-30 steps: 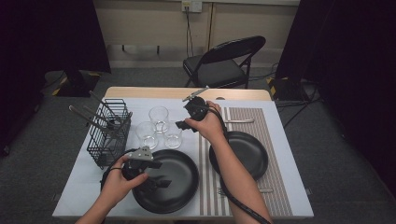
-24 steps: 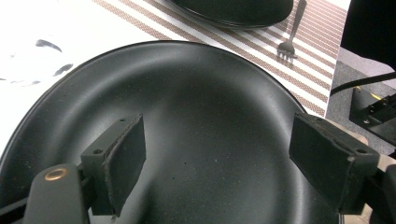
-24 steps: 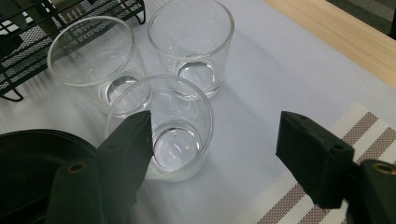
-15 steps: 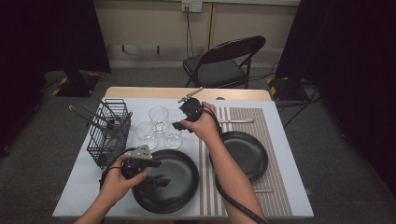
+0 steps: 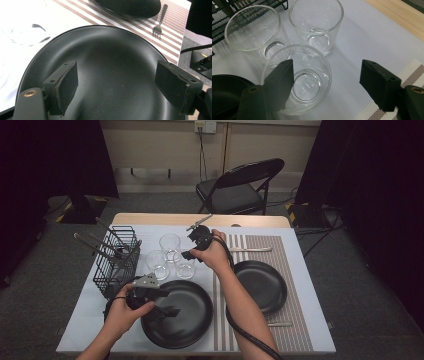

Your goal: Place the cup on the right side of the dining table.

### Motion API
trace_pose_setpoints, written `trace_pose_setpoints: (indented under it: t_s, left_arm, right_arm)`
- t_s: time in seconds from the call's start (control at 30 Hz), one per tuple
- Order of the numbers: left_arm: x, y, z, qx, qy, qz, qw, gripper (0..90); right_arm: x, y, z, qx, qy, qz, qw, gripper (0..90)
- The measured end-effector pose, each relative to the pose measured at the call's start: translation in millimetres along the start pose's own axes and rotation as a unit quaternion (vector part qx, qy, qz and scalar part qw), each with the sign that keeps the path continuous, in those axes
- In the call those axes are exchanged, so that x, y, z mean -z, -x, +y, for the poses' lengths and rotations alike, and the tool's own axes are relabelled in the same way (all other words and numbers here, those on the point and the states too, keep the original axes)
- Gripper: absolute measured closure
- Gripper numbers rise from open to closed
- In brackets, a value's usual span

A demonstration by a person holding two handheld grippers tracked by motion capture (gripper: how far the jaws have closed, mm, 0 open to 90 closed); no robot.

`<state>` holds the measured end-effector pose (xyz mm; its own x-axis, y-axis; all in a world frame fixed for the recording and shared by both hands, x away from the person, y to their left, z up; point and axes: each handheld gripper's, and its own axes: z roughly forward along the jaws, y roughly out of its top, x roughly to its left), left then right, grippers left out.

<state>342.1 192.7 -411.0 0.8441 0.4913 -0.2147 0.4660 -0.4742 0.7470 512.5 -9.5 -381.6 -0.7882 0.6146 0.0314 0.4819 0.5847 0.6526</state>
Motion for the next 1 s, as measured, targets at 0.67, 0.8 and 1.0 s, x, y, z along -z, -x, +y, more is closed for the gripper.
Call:
trace_pose_setpoints:
  t_s: [0.67,0.8,1.0]
  left_arm:
    - [3.1,-3.0,-3.7,0.000,-0.003,0.001,1.0000,18.6]
    - [1.4,-3.0,-4.8,0.002,-0.004,0.002,1.0000,18.7]
    - [2.2,-2.9,-4.3,0.002,-0.003,0.002,1.0000,18.6]
  right_arm:
    - [-18.8,5.9,0.0,-0.012,-0.014,-0.002,0.9998,27.6]
    - [-21.9,6.0,-2.2,-0.014,-0.015,0.000,0.9998,28.3]
    - [-24.8,7.4,-7.3,-0.018,-0.015,-0.001,0.9997,31.5]
